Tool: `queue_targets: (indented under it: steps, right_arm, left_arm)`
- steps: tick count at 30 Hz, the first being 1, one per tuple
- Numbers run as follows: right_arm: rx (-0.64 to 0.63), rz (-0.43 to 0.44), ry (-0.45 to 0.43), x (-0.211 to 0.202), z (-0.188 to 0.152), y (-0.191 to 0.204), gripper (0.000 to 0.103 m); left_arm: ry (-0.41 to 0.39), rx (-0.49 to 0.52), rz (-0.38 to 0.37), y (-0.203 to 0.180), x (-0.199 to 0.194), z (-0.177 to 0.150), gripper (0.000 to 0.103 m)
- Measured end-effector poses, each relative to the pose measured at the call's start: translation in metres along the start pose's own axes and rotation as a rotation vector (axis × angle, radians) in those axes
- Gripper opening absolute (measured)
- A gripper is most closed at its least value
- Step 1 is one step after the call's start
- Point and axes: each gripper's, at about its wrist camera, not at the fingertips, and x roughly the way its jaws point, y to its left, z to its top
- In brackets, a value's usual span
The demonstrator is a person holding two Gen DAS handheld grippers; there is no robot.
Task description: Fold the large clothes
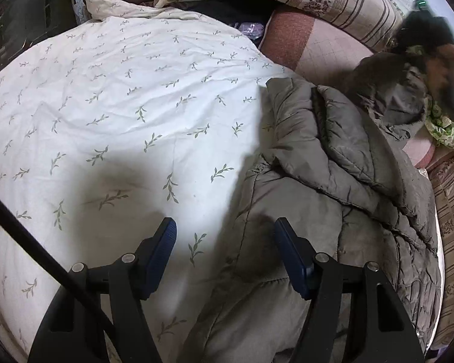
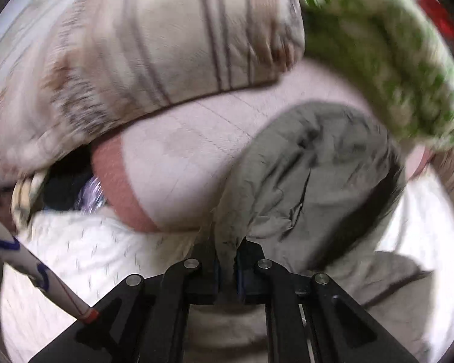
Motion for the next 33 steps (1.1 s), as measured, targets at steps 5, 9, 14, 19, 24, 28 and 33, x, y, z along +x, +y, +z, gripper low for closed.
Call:
queue_targets:
  steps: [5, 9, 14, 19, 24, 28, 33]
  right_arm:
    - [-0.112, 0.056, -0.045, -0.105, -0.058, 0.0, 0.007]
    - [-0.142, 0.12, -0.047, -0.171, -0.135, -0.014, 0.007]
    - [-0.118, 0.16, 0.015, -0.188, -0.252, -0.042, 0.007]
    - [-0.03, 0.153, 0.164, -0.117, -0.293, -0.05, 0.007]
    - [-0.03, 0.096, 0.2, -0.053, -0.287, -0.035, 0.007]
    - [-0.034, 0.072, 0.17, -0.053, -0.277, -0.03, 0.009]
    - [-0.097, 0.129, 0.094, -0.108, -0.277, -0.034, 0.054]
  left_arm:
    - [-0.02, -0.027, -0.009, 0.008, -0.013, -0.002, 0.066]
    - [-0.015, -0.054, -0.026, 0.019, -0.019, -0.004, 0.066]
    - [-0.039, -0.092, -0.027, 0.031, -0.027, -0.003, 0.066]
    - [-0.042, -0.088, 0.005, 0.03, -0.025, -0.002, 0.066]
    - [-0.042, -0.065, 0.034, 0.027, -0.021, -0.002, 0.066]
    - [-0.026, -0.062, 0.028, 0.026, -0.017, -0.001, 0.066]
    - [-0.033, -0.062, 0.022, 0.026, -0.02, -0.001, 0.066]
